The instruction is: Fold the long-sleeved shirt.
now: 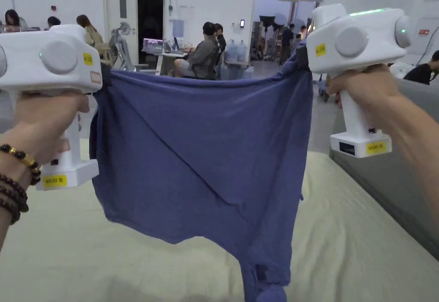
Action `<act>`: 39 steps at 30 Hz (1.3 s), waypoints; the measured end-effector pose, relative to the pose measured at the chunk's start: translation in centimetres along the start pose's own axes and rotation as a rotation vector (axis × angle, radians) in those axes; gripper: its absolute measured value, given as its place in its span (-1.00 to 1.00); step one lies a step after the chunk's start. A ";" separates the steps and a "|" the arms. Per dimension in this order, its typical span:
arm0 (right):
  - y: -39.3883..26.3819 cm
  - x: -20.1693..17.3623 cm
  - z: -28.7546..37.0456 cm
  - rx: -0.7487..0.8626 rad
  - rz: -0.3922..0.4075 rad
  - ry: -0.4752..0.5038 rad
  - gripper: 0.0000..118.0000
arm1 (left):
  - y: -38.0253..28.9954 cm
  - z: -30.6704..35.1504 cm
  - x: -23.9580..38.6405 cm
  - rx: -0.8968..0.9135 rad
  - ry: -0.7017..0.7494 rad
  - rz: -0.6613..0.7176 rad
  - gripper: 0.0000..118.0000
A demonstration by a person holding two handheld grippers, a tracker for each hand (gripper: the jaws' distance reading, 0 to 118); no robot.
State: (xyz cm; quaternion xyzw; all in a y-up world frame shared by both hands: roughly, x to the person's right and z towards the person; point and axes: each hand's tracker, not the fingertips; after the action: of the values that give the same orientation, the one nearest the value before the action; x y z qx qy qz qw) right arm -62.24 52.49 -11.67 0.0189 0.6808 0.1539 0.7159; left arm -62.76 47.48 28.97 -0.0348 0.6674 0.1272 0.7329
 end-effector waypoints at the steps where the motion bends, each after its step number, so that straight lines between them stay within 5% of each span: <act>1: 1.2 0.2 -0.1 0.006 -0.001 -0.017 -1.00 | 1.8 0.1 0.7 0.006 0.014 -0.042 -0.98; 5: 4.9 1.6 0.0 0.095 -0.012 -0.104 -1.00 | 7.2 1.1 2.6 0.040 0.000 -0.089 -0.98; 11: 4.8 2.6 0.3 0.105 -0.060 -0.111 -1.00 | 7.3 1.7 3.3 0.086 0.019 -0.156 -0.98; 28: -26.5 -5.7 -6.0 -0.353 -0.118 0.052 -1.00 | -24.1 -5.3 -3.4 -0.413 0.041 -0.050 -0.98; 34: -28.6 -6.3 0.5 -0.343 -0.175 0.080 -1.00 | -26.7 -0.9 -3.8 -0.383 0.009 -0.088 -0.98; 39: -36.5 -8.8 8.8 -0.446 -0.193 0.092 -1.00 | -33.2 7.1 -4.1 -0.430 0.004 -0.079 -0.98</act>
State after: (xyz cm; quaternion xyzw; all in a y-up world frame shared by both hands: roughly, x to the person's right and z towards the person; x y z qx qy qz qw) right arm -46.79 17.21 -11.16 -0.2115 0.6605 0.2321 0.6820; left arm -48.43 16.49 29.84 -0.2168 0.6244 0.2380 0.7117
